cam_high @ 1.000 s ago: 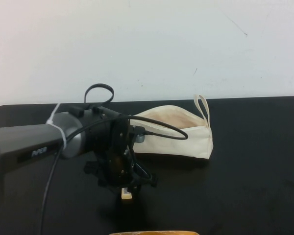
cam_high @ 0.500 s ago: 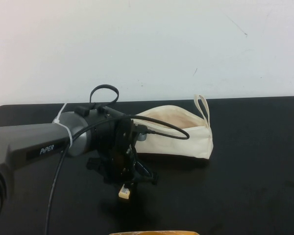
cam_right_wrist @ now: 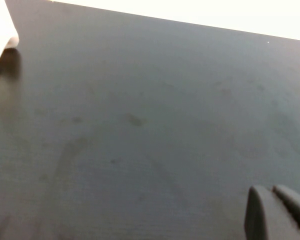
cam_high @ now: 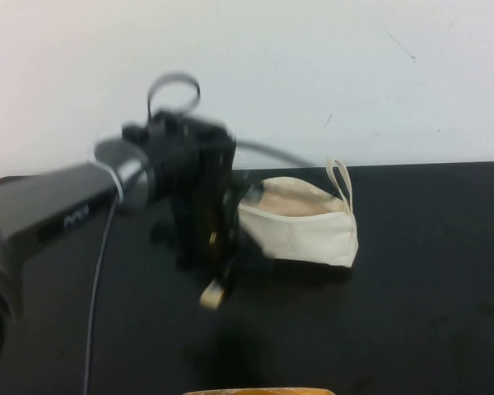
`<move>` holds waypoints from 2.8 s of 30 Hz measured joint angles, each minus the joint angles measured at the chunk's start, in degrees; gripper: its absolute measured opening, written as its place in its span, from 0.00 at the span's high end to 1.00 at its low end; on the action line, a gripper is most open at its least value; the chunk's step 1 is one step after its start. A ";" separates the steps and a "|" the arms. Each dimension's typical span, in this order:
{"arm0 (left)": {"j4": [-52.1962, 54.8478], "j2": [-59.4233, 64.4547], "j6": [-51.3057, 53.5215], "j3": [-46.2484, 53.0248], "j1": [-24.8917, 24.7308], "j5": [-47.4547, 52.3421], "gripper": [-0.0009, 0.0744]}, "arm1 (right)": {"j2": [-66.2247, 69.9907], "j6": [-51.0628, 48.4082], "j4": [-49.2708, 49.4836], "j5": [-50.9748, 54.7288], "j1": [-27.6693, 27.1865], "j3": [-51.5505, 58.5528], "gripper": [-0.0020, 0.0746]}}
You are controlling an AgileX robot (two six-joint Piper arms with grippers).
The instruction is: Put eraser into pencil case
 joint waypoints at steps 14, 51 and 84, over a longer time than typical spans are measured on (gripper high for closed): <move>-5.48 -0.22 6.42 -15.08 -0.45 -17.14 0.74 | 0.00 0.00 0.00 0.00 0.00 0.00 0.98; 15.03 -25.65 6.64 -20.39 -0.34 0.00 0.99 | 0.00 0.00 0.00 0.00 0.00 0.00 0.98; 15.60 -84.50 -1.52 71.23 4.02 -80.61 0.99 | 0.00 0.00 0.00 0.00 0.00 0.00 0.98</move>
